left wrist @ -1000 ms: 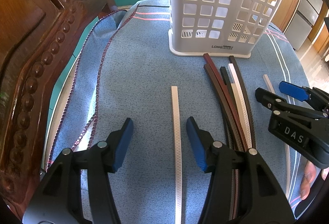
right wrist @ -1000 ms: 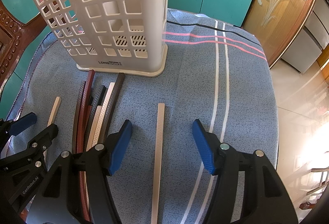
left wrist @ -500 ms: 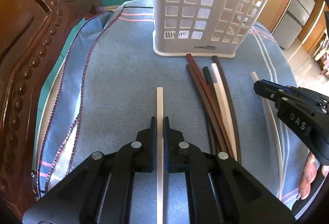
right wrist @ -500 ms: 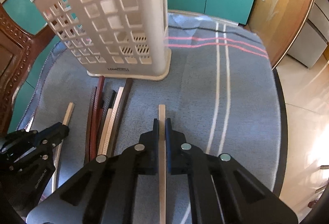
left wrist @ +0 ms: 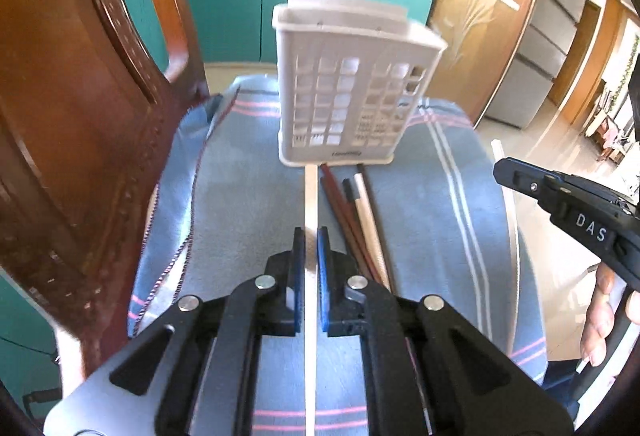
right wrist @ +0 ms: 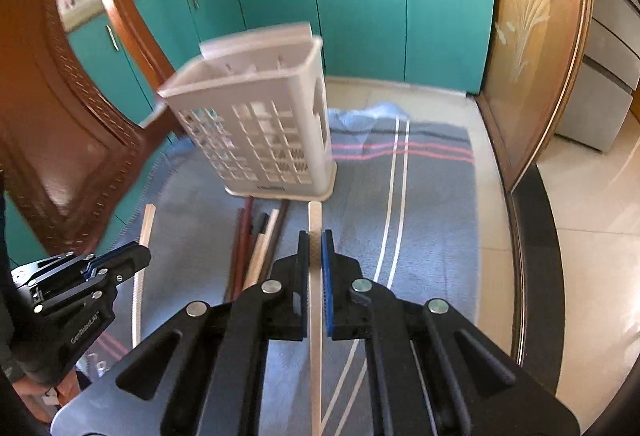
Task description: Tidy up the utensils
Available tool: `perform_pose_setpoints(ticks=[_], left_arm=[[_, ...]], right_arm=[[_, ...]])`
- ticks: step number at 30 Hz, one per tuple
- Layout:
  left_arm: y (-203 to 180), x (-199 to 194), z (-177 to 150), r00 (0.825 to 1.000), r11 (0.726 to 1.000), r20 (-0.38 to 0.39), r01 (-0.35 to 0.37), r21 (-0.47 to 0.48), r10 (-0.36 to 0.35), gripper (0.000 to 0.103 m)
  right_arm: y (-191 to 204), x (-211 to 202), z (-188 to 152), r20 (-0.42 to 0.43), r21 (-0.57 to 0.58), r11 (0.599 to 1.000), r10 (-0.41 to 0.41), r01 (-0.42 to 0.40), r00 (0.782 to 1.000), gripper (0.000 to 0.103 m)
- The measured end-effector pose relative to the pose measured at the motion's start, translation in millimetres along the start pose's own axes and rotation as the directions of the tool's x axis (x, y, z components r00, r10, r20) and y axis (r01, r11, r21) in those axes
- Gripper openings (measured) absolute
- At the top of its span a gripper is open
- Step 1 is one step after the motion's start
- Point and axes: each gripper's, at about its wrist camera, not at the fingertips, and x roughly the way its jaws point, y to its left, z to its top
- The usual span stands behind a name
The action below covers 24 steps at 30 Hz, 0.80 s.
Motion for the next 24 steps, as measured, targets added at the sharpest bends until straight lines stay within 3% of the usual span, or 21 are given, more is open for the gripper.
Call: perform_pose_setpoints(ticks=[7, 24], left_arm=[[-6, -41, 1, 0.994, 0.999, 0.095, 0.05, -0.002, -0.05, 0.007], [-8, -42, -5, 0.995, 0.999, 0.091, 0.046, 0.005, -0.046, 0.007]], right_arm=[[-8, -43, -2, 0.087, 0.032, 0.998, 0.048, -0.051, 0.995, 0.007], [-1, -39, -7, 0.08, 0.044, 0.998, 0.044, -0.048, 0.996, 0.007]])
